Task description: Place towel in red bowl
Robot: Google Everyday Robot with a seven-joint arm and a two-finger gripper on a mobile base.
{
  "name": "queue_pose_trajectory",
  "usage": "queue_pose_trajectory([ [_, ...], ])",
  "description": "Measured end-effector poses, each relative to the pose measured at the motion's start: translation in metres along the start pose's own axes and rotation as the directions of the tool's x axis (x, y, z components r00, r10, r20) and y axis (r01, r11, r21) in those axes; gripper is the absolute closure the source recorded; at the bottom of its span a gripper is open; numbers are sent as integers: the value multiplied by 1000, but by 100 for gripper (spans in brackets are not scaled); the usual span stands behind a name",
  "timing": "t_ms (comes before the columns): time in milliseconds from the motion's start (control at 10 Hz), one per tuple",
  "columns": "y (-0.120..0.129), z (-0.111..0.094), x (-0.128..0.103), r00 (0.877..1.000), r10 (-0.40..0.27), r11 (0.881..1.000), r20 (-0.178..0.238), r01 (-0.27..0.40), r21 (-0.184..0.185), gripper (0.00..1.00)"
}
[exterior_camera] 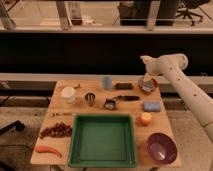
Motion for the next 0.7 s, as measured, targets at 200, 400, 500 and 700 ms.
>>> queue_pose_trajectory([
  [200, -9, 21, -20, 999, -36, 983, 32, 41, -180, 20],
  [400, -11, 36, -33, 997, -48, 953, 60, 63, -296, 20],
  [500, -8, 42, -28, 997, -48, 945, 56, 64, -322, 20],
  [700, 2, 47, -20, 998, -32, 933, 57, 50, -355, 20],
])
